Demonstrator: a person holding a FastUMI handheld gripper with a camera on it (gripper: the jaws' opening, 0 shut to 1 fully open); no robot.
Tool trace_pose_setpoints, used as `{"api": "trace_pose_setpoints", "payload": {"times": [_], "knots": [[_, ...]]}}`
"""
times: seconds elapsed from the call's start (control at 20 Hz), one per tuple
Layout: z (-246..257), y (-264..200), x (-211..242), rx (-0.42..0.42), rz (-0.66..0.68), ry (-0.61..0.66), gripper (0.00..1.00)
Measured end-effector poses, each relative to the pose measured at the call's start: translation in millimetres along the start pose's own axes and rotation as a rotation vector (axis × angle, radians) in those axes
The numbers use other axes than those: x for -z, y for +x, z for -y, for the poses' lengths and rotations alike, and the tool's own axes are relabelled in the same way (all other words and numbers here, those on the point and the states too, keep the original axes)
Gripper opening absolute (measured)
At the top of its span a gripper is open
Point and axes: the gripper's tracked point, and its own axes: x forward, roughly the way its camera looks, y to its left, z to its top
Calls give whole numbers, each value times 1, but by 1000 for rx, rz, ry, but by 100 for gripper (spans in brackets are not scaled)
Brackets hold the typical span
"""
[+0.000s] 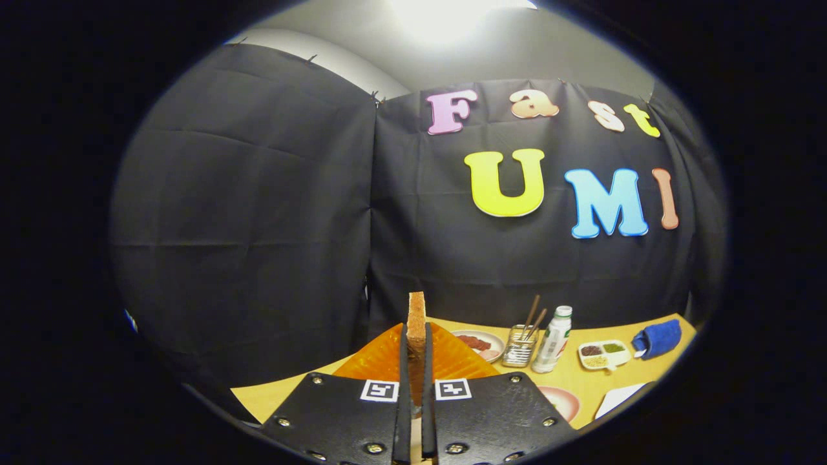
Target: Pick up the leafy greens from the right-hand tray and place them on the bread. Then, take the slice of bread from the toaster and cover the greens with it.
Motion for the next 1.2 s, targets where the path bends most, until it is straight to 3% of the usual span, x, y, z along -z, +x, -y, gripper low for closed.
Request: {"api": "trace_pose_setpoints", "payload": {"times": [0.3, 0.75, 1.2], "knots": [[76, -30, 31, 104, -52, -49, 6], [143, -23, 110, 248, -160, 90, 6], [109, 1, 149, 179, -208, 131, 7]]}}
